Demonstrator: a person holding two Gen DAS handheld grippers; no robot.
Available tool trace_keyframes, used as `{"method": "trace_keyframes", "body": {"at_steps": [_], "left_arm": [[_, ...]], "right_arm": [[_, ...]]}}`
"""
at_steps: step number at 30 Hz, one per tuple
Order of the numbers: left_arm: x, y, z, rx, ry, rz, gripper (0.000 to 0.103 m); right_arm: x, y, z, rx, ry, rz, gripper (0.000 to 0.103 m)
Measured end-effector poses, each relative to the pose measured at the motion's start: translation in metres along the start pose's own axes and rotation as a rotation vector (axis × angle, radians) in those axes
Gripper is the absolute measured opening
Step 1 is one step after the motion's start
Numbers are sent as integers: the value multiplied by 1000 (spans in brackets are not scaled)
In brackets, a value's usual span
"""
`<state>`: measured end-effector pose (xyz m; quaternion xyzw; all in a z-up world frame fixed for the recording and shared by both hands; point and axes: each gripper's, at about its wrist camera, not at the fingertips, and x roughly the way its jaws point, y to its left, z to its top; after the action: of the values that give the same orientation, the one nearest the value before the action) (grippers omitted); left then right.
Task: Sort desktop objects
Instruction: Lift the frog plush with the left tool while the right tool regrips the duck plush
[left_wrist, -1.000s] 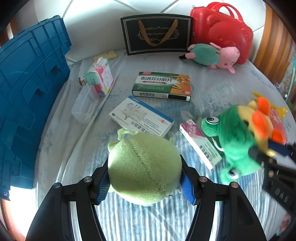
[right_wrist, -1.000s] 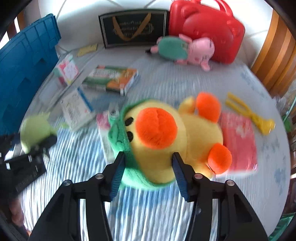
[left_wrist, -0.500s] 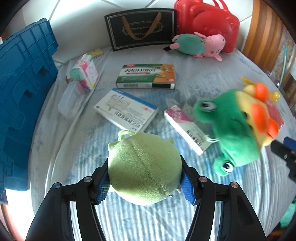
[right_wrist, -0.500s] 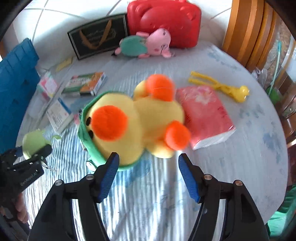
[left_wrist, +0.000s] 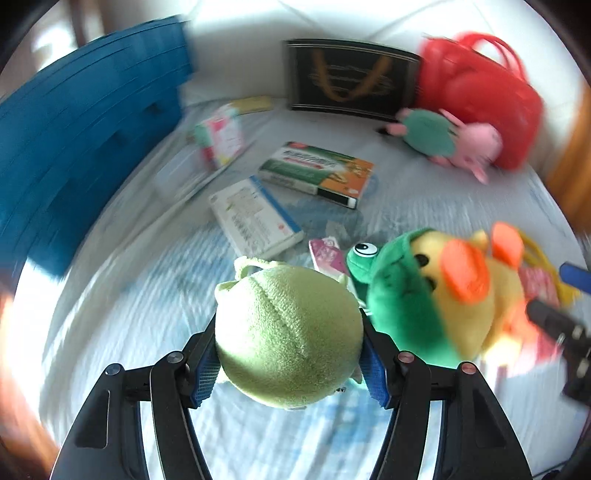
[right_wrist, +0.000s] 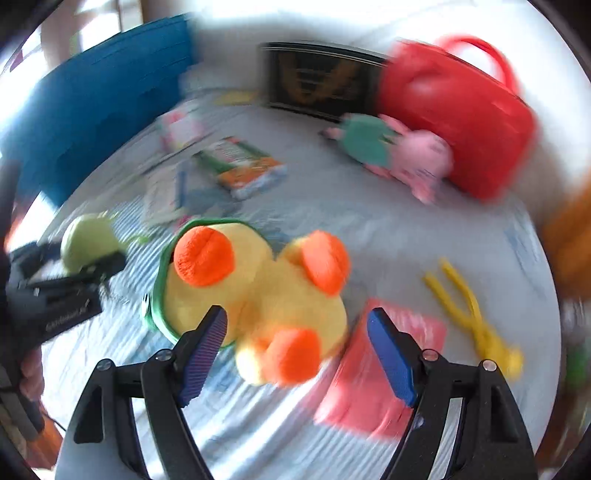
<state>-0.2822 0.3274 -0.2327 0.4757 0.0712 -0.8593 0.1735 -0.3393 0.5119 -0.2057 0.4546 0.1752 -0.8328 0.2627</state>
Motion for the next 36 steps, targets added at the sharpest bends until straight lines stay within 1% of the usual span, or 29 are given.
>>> {"method": "trace_keyframes", "body": {"at_steps": [1,3,6,10,13,17,19,21,23,25,26,29,31,32,33,34,35,36], "left_arm": [[-3,-7,-6,-47,9,28,64],[-9,-22,-20,-123,49,71,64],[-17,-39,-37,-216,82,131,64],[-15,-58,-43,-310,84,169,64],[-5,-68,-42,-331,78,234,64],[0,-63,-44,-386,89,278,64],[0,-58,-42,-408,91,312,64],[2,-52,-40,-432,96,328,64],[3,-48,-40,-458,102,346,64],[6,-48,-42,-467,107,359,64],[9,-50,-42,-468,116,358,64],[18,-55,-43,-465,140,346,64],[21,-59,-42,-450,143,355,64],[22,-60,-42,-448,142,358,64],[23,-59,-43,-447,141,361,64],[24,-59,-43,-445,140,365,64],[24,-60,-43,-443,140,366,64],[23,-60,-43,-441,139,367,64]], "right_arm": [[2,-4,-1,-68,2,37,78],[5,-10,-3,-190,16,81,78],[7,-15,-6,-309,2,163,78],[25,-12,-10,-406,5,224,78],[33,-12,-12,-455,2,257,79],[35,-4,-7,-558,-13,263,95],[34,1,-2,-614,-15,284,96],[32,3,4,-657,-16,314,97],[46,5,12,-675,24,316,97],[64,3,14,-656,50,305,99],[74,2,15,-643,61,299,103],[101,-3,17,-606,94,281,103],[120,-6,18,-581,116,270,103],[129,-7,19,-569,127,264,99],[130,-13,22,-535,110,271,87],[127,-19,25,-503,88,291,86],[123,-23,27,-478,68,313,83],[120,-27,28,-456,46,319,81]]}}
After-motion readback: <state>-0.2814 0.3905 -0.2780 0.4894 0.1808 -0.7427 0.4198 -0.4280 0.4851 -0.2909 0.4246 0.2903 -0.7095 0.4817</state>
